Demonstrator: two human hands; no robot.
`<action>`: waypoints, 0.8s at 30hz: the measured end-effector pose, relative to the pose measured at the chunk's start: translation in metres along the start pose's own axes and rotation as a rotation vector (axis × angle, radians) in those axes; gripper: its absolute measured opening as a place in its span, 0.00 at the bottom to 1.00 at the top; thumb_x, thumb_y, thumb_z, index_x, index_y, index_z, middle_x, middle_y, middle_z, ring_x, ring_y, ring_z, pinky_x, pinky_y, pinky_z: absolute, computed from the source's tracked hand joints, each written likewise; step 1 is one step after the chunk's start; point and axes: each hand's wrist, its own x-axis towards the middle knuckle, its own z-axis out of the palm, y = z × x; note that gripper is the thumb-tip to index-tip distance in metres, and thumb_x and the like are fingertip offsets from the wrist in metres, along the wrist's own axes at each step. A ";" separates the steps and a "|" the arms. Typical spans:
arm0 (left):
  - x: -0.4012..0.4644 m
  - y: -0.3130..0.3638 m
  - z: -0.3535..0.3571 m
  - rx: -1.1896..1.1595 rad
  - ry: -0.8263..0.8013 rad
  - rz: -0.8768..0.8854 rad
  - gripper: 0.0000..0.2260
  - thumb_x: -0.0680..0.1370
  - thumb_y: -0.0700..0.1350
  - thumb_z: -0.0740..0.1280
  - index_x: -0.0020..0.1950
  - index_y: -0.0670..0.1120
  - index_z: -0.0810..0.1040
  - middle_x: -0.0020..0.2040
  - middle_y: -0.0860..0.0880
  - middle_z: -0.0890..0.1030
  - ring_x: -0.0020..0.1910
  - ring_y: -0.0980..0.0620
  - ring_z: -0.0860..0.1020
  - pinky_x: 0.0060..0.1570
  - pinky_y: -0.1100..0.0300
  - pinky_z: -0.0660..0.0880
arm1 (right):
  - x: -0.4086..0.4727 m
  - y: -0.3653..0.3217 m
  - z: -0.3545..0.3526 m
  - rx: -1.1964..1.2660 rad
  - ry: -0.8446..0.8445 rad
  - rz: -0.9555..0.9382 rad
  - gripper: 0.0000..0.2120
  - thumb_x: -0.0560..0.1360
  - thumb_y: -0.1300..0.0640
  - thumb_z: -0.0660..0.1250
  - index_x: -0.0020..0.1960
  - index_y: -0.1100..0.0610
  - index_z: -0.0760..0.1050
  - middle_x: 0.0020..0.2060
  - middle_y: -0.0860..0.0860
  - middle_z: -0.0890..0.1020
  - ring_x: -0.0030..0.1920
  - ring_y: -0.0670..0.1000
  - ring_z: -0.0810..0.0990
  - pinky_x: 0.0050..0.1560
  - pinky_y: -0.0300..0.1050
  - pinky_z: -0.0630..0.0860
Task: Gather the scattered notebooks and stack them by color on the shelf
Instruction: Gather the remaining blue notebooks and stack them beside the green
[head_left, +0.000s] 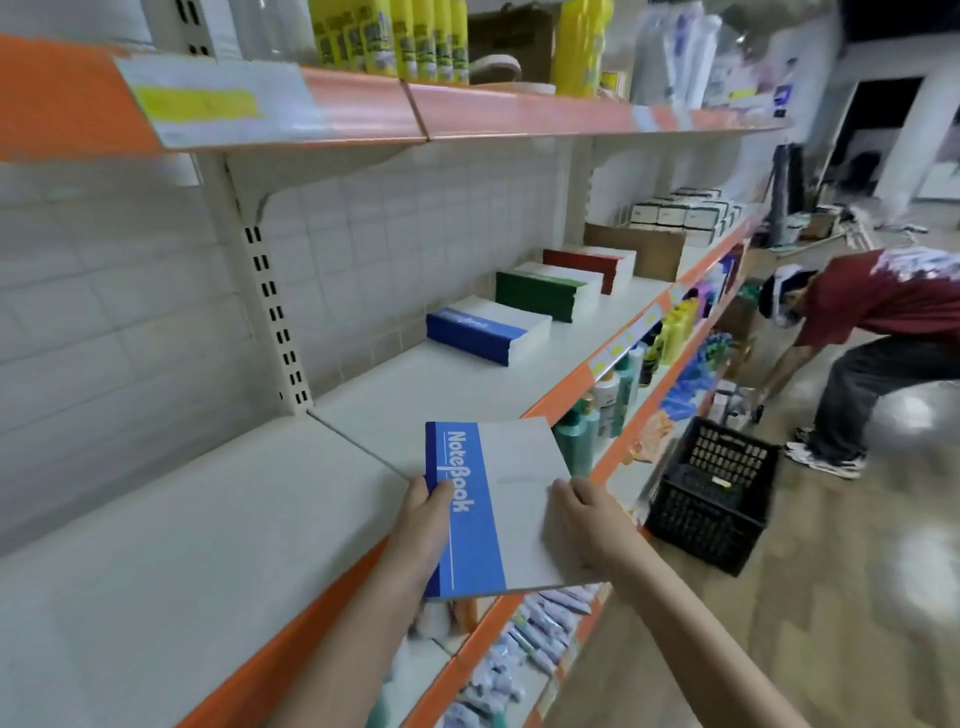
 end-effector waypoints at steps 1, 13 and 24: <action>0.007 0.003 0.009 -0.004 -0.014 -0.003 0.11 0.83 0.48 0.56 0.60 0.44 0.71 0.52 0.43 0.80 0.44 0.47 0.80 0.35 0.59 0.74 | 0.008 0.004 -0.006 0.004 0.014 0.010 0.13 0.82 0.54 0.52 0.41 0.58 0.62 0.37 0.55 0.67 0.38 0.49 0.64 0.33 0.44 0.61; 0.138 0.062 0.112 -0.029 -0.024 0.036 0.07 0.82 0.47 0.58 0.49 0.46 0.72 0.43 0.47 0.81 0.35 0.52 0.80 0.28 0.62 0.72 | 0.158 0.019 -0.081 -0.055 0.005 -0.048 0.14 0.82 0.56 0.51 0.39 0.59 0.60 0.33 0.53 0.63 0.37 0.50 0.63 0.37 0.46 0.56; 0.223 0.103 0.142 -0.080 0.095 0.055 0.08 0.82 0.49 0.57 0.59 0.49 0.71 0.47 0.48 0.82 0.43 0.49 0.82 0.33 0.59 0.75 | 0.275 -0.001 -0.102 0.008 -0.092 -0.108 0.15 0.82 0.52 0.51 0.40 0.59 0.63 0.33 0.50 0.66 0.35 0.49 0.65 0.34 0.44 0.61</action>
